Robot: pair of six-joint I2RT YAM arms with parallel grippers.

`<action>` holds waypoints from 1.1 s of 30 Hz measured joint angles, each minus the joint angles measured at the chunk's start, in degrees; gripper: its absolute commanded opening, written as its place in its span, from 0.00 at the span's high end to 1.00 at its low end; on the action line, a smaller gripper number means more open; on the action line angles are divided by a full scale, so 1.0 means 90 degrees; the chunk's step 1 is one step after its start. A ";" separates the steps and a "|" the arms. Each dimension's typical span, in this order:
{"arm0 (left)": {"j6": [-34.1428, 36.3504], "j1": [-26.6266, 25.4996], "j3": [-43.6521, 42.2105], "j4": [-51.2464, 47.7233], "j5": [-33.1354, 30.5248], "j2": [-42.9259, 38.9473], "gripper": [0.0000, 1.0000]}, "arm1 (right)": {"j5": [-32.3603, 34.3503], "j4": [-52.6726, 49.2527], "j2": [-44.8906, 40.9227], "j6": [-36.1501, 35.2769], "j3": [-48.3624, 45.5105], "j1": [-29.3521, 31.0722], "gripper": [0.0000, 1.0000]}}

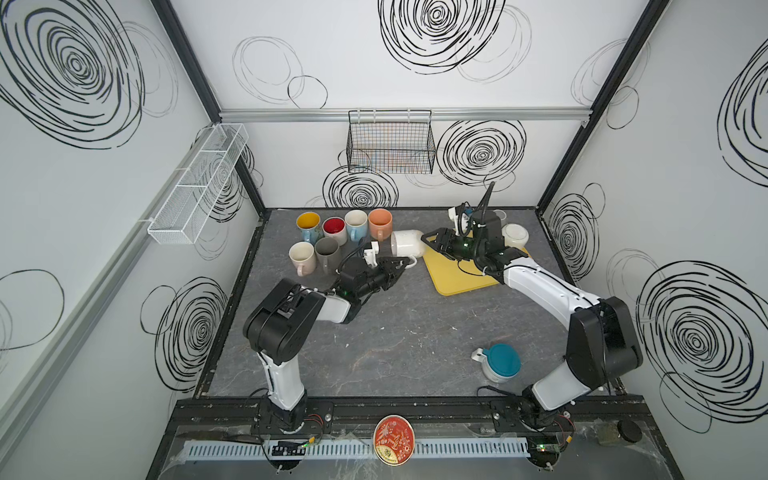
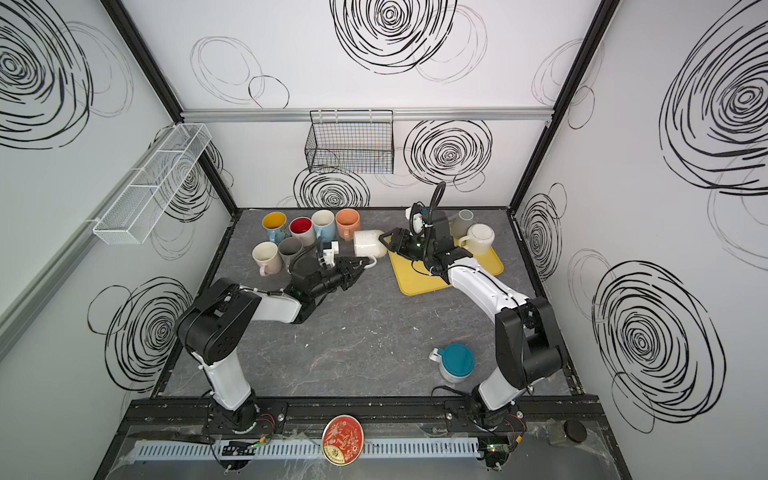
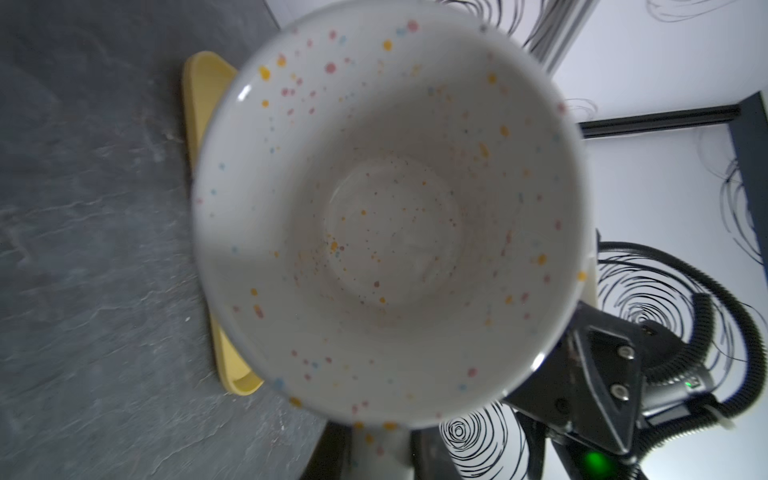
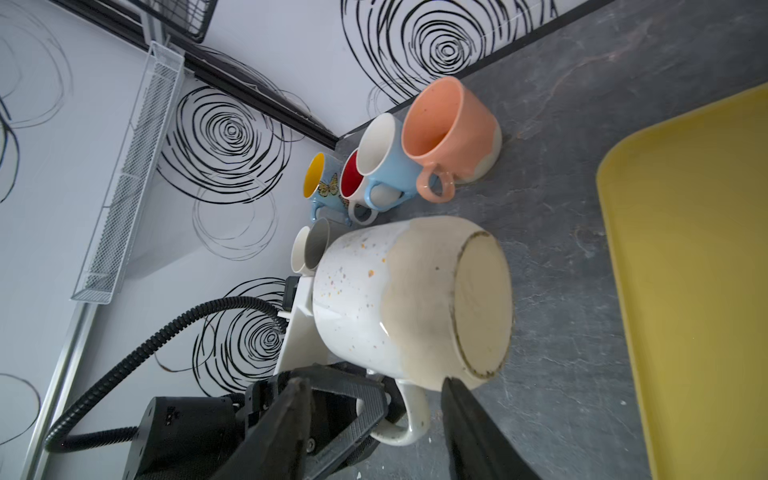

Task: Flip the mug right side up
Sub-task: 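Set the white speckled mug down beside the grey mug with the left gripper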

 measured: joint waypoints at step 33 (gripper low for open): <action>0.6217 0.0532 0.2968 -0.8468 -0.2834 -0.0782 1.00 | 0.1413 -0.1700 -0.0325 -0.1222 0.0367 -0.0413 0.45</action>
